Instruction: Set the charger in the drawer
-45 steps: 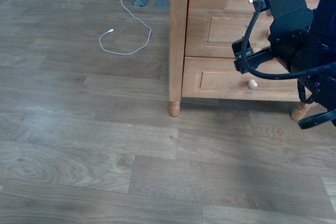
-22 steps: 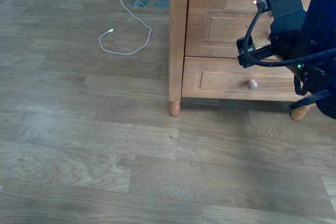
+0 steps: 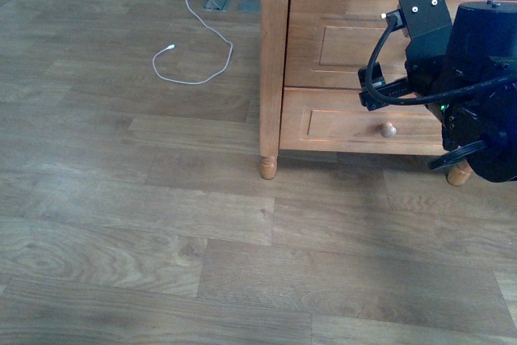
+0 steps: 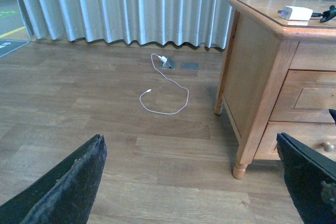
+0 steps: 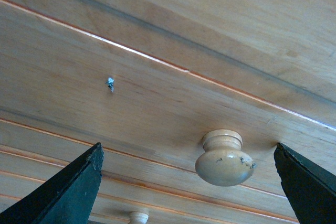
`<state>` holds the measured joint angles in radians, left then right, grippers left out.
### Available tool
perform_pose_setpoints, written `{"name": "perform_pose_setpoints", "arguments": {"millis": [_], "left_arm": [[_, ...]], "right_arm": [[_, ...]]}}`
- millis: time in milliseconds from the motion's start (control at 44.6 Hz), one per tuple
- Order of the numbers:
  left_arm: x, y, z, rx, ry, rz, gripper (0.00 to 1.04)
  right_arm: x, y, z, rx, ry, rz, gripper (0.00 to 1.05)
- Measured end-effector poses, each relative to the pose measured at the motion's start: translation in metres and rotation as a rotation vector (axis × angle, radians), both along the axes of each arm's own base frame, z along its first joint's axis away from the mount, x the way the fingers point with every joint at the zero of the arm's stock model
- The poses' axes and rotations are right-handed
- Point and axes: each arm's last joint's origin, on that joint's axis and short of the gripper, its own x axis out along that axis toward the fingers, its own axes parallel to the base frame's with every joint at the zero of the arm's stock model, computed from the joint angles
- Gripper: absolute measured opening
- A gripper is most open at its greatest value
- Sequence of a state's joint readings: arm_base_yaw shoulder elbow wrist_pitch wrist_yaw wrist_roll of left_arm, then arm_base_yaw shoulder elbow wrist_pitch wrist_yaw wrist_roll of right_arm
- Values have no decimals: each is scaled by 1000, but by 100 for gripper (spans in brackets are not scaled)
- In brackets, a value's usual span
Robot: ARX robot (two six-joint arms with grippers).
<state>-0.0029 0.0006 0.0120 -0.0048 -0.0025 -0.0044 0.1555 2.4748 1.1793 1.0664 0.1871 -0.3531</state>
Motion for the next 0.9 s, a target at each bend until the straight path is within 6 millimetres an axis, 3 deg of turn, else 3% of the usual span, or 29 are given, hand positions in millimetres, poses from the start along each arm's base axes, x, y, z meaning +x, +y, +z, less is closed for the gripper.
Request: {"name": "perform_pose_setpoints", "arguments": {"millis": [67, 560, 896], "left_arm": [[0, 0, 0, 0, 0, 0, 99], [0, 0, 0, 0, 0, 0, 99], [0, 0, 0, 0, 0, 0, 99]], "right_arm": [[0, 0, 0, 3, -1, -3, 94], [1, -5, 6, 18, -21, -22, 25], [-3, -5, 6, 27, -6, -13, 23]]}}
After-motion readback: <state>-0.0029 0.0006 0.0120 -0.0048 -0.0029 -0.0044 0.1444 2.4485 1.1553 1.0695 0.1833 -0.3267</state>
